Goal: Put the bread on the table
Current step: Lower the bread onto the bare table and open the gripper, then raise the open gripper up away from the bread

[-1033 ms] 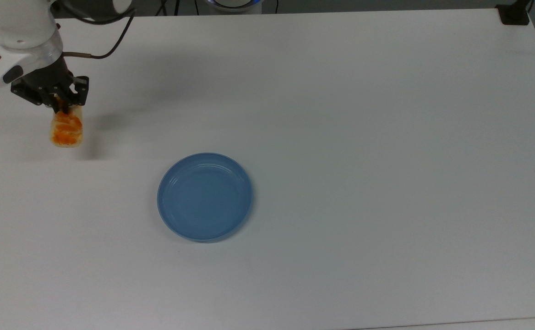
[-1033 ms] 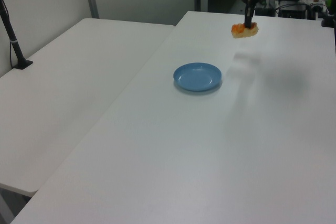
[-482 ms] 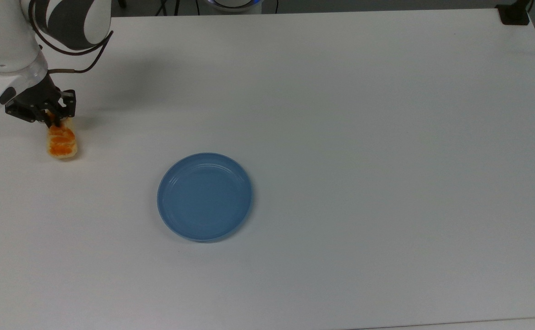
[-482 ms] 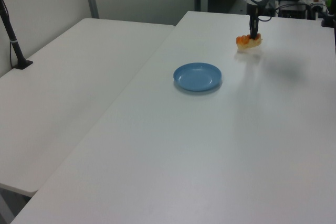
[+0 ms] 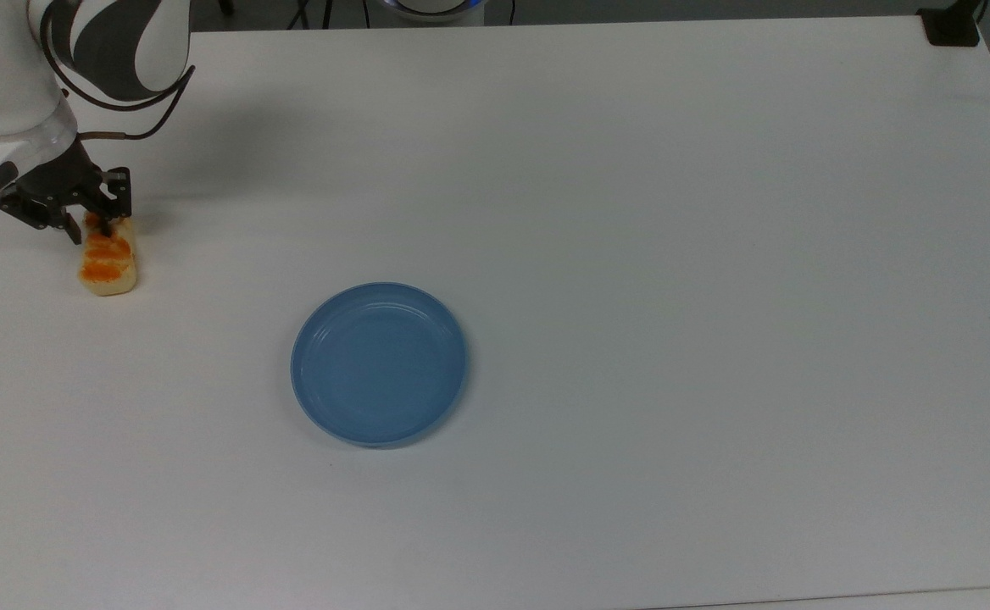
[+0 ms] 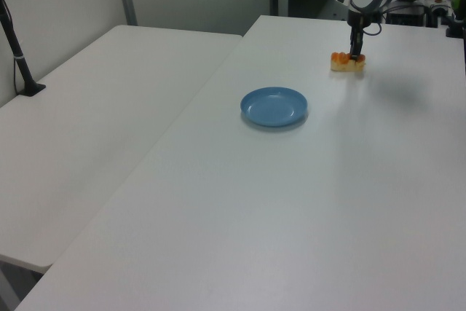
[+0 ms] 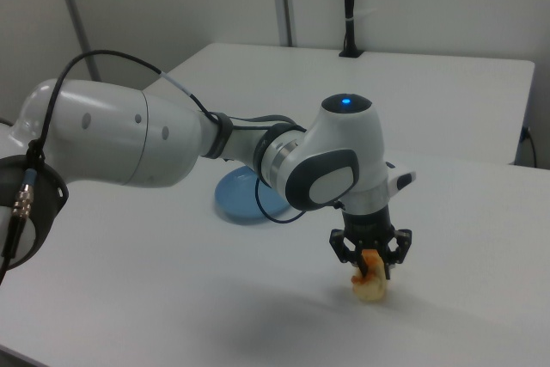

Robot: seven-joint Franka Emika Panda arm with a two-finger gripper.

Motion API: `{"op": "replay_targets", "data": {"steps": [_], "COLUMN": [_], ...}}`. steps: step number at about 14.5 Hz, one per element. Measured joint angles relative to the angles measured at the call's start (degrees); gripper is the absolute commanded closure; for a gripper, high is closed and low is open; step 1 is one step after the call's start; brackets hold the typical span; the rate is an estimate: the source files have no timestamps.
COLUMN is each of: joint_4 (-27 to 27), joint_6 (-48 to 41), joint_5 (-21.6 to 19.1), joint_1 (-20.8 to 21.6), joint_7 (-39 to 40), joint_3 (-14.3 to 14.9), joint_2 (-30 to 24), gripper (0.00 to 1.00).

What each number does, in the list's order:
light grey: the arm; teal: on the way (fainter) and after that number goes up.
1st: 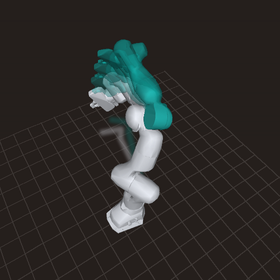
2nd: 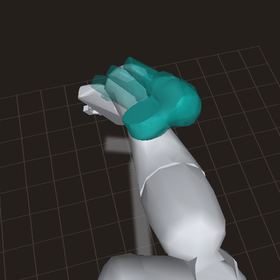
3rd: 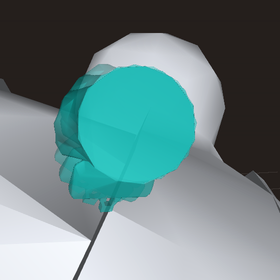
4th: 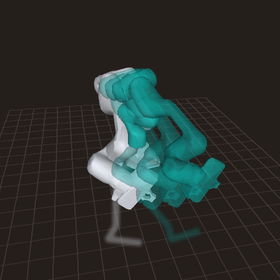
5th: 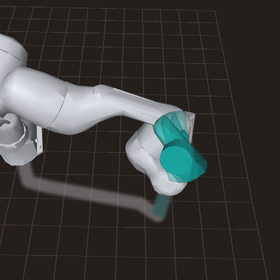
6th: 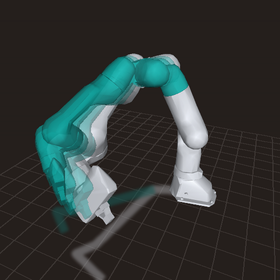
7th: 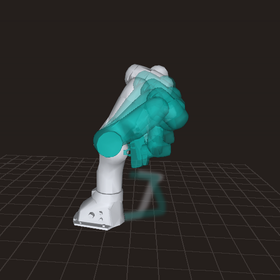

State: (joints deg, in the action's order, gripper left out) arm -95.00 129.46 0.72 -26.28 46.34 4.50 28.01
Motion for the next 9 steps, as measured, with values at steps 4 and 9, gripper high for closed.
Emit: {"op": "replay_targets", "data": {"steps": [4, 9], "joint_4": [0.0, 0.2], "joint_6": [0.0, -0.7], "joint_5": [-0.2, -0.5], "joint_1": [-0.2, -0.2], "joint_7": [-0.3, -3.3], "joint_3": [0.0, -0.1], "joint_2": [-0.1, -1.1], "gripper": [0.0, 0.0]}}
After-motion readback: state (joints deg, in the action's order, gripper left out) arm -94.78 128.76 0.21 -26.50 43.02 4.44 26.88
